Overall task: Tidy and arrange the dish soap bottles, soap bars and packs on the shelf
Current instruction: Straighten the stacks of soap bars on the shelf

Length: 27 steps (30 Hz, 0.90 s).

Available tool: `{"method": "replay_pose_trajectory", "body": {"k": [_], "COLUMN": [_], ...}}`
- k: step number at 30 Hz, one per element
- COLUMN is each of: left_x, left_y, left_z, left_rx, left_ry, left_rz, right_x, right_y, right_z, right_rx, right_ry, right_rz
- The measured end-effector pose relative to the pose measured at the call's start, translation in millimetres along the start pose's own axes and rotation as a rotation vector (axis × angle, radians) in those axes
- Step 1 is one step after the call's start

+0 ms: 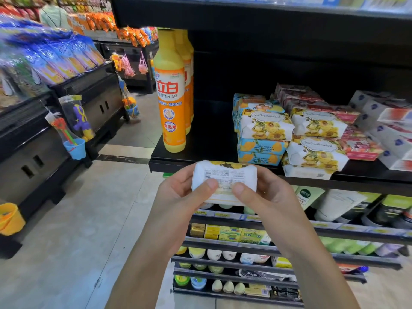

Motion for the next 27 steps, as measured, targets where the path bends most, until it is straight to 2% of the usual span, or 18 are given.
{"method": "replay_pose_trajectory", "body": {"k": [10, 23, 27], "left_x": [5, 4, 8], "left_y": [-5, -12, -9], "left_z": [3, 3, 4], "left_rx": [0.041, 0.074, 0.072], "left_ry": [-0.022, 0.052, 0.043], "left_rz": [0.002, 0.077, 0.081], "right_x": [-2, 1, 0], "right_y": [6, 13, 15], "right_z": [-1, -2, -2], "right_rx": [-0.025, -0.014, 0.006], "right_ry": [0.004, 0.188, 0.191], "right_rz": [0.020, -0.041, -0.059]}}
Point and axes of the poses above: each hand's wrist, its own z-axis towards the middle knuckle, its own y-axis out of the back of the hand, x = y × z, the point moved 5 cm from there along z, towards the middle knuckle, and after that the axes turned 11 degrees about z, right-handed, at the moved point
